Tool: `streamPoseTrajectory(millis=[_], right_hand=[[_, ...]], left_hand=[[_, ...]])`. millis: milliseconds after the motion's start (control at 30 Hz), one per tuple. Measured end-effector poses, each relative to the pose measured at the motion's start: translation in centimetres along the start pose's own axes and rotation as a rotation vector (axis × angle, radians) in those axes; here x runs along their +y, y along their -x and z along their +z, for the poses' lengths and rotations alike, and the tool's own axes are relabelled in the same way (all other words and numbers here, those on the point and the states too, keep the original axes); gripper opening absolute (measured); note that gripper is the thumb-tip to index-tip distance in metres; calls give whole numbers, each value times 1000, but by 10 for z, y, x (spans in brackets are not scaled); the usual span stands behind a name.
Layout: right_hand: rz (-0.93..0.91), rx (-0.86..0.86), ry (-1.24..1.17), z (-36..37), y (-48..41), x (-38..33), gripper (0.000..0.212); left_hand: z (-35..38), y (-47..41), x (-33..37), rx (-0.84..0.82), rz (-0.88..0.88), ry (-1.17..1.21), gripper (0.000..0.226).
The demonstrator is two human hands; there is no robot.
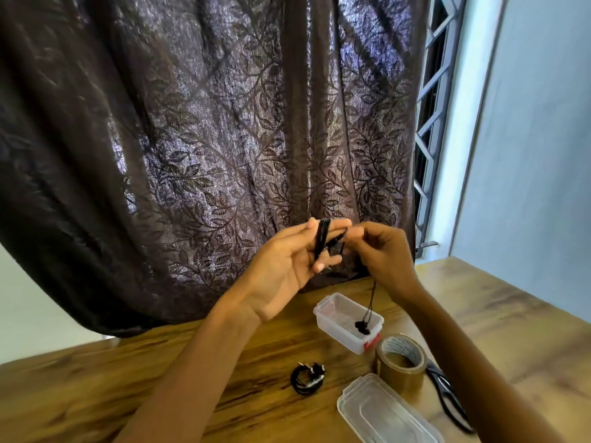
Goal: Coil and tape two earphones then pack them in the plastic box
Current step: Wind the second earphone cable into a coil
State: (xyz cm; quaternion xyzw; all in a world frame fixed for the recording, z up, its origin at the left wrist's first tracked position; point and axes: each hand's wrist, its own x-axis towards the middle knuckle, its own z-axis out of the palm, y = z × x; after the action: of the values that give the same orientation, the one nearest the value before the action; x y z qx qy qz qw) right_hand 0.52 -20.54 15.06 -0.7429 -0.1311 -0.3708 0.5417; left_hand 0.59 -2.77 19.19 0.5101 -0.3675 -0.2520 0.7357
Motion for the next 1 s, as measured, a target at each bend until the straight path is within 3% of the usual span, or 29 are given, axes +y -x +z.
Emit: streamPoseTrajectory(millis=[167,333,500,633,833,900,1000], right_hand=[[112,-78,22,24,24,25,11],[219,-230,159,41,48,32,26],[83,-440,459,41,54,16,29],[-108,-517,755,38,53,-5,37],[-547,-386,885,31,31,-42,22],[-572,-373,846,25,19,-55,24],[-500,-341,699,12,-1,-67,21]], left_hand=[[-5,-5,4,73,59,122,45],[-20,-10,3,254,113,129,39],[-37,-11,-3,461,198,110,36],[-43,-8,-10,525,230,48,32],[-34,-1,-27,443,137,-370,36],[-31,5,-34,349,72,-415,35],[-26,11,-37,234,6,-447,56]])
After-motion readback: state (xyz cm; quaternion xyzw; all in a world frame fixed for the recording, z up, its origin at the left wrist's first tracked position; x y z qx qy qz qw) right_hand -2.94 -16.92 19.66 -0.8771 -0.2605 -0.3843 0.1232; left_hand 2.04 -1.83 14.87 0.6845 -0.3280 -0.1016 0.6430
